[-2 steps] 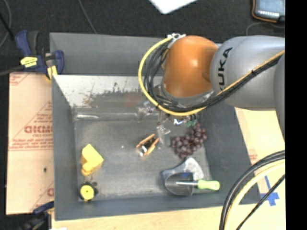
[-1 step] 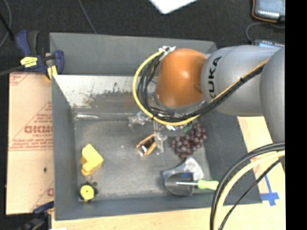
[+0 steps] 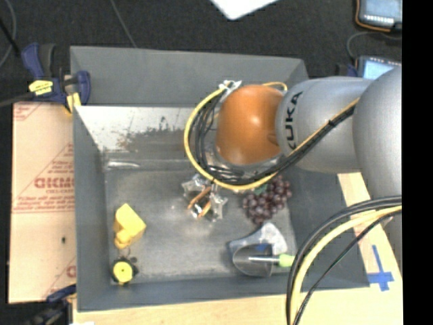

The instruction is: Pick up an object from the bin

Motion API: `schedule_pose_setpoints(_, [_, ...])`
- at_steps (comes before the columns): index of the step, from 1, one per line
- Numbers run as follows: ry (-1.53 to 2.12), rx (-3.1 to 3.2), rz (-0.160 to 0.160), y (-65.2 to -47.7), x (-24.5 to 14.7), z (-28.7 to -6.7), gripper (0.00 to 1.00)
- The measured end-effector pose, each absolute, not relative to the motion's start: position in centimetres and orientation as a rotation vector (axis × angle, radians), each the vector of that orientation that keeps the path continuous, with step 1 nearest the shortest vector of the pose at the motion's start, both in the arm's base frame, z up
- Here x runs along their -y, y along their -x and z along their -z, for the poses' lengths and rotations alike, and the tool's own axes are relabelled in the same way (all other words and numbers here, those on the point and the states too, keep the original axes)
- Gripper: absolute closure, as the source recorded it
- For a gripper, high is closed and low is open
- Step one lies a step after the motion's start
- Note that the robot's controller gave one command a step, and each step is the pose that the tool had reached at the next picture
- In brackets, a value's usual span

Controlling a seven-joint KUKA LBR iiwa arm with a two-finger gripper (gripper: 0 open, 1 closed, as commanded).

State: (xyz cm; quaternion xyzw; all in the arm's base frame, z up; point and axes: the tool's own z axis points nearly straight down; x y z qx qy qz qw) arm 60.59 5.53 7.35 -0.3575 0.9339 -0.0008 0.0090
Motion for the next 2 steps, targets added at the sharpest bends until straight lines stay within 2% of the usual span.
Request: schedule_pose_setpoints(2, [1.115, -2.917, 0.002, -60.57, -5.54, -7.54, 1.00])
